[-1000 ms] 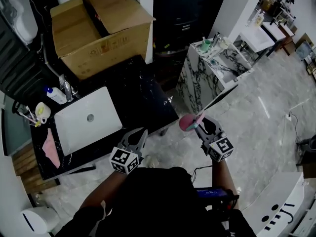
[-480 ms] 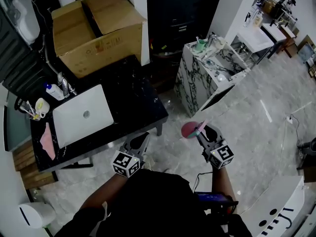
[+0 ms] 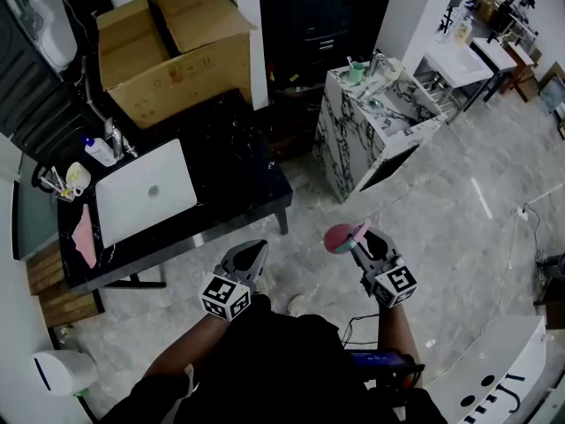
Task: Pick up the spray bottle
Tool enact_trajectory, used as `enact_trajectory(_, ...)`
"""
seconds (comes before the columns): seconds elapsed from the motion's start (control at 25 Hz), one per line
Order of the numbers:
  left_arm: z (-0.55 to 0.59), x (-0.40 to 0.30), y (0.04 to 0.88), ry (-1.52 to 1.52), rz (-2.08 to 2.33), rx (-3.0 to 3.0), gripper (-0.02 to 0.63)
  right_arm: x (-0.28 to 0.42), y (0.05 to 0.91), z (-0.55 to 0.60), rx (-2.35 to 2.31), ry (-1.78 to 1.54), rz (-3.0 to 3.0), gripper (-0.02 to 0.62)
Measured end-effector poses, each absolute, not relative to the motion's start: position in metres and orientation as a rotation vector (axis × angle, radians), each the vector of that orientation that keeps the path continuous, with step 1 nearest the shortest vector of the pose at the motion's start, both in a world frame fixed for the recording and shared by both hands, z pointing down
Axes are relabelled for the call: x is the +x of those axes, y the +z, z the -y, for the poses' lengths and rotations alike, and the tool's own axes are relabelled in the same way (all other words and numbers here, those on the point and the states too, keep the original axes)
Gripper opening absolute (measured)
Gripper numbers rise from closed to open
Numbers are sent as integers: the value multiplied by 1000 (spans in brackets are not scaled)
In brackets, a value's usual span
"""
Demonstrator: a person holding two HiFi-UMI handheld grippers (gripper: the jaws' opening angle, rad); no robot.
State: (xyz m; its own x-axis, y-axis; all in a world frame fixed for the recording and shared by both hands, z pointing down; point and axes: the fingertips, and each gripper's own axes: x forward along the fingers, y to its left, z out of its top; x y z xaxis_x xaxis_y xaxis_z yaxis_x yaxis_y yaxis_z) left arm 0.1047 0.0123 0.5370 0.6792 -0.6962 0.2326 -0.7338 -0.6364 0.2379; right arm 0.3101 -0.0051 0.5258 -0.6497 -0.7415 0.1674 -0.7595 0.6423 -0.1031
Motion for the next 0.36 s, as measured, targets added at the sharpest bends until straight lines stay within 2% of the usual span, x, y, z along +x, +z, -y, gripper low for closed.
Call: enact_trajectory(0.36,-41,119,537,172,1151,2572,7,318,527,-13,1222,246,2765,146)
